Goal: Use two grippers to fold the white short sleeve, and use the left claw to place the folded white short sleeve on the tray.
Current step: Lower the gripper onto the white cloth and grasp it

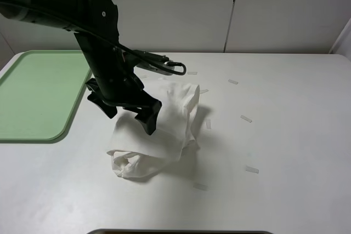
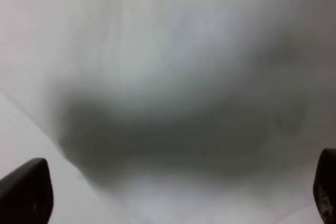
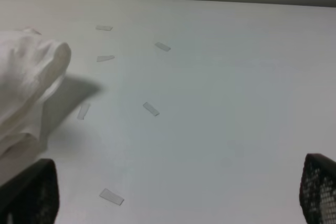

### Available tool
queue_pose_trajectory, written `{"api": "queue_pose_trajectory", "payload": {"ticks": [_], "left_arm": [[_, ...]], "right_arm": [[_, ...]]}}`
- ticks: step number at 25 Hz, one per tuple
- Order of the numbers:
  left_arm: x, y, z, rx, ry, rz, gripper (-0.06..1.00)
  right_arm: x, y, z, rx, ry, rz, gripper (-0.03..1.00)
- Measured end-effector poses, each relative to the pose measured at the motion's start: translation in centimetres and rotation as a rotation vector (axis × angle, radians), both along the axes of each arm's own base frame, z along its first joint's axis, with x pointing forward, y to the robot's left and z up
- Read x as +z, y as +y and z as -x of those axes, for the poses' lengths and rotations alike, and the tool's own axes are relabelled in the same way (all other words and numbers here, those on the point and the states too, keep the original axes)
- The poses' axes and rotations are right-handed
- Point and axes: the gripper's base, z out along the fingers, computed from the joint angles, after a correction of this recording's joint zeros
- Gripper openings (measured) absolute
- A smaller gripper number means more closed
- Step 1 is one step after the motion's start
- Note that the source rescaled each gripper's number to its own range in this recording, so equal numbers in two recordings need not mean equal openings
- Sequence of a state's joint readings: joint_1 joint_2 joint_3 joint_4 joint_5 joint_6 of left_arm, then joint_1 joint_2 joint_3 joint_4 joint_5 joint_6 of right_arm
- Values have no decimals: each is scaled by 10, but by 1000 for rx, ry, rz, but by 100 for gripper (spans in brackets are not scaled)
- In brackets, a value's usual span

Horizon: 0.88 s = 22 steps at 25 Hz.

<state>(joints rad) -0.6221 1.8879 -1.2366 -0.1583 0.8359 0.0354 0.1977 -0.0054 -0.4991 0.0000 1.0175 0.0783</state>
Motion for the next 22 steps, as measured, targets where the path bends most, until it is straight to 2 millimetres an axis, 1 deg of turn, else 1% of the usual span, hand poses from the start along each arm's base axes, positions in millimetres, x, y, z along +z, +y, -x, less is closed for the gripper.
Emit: {"api": "queue_pose_trajectory", "payload": {"ticks": [2,3,10,15,17,22], "left_arm": [[-12,4,5,43,3,-8,99],[-12,4,5,43,3,-8,99],[-32,14,14,88,-10,-39,99],[-46,21,19,125,-46,-38,99],[-53,22,19,140,-96,-11,99],[-61,25,21,151,-145,14,99]], "right_arm": [[0,0,0,0,0,0,100],[0,0,0,0,0,0,100],[0,0,0,3,1,-4,100],[0,0,0,3,1,-4,100],[0,0,0,3,1,-4,100],[0,0,0,3,1,-4,100]]}}
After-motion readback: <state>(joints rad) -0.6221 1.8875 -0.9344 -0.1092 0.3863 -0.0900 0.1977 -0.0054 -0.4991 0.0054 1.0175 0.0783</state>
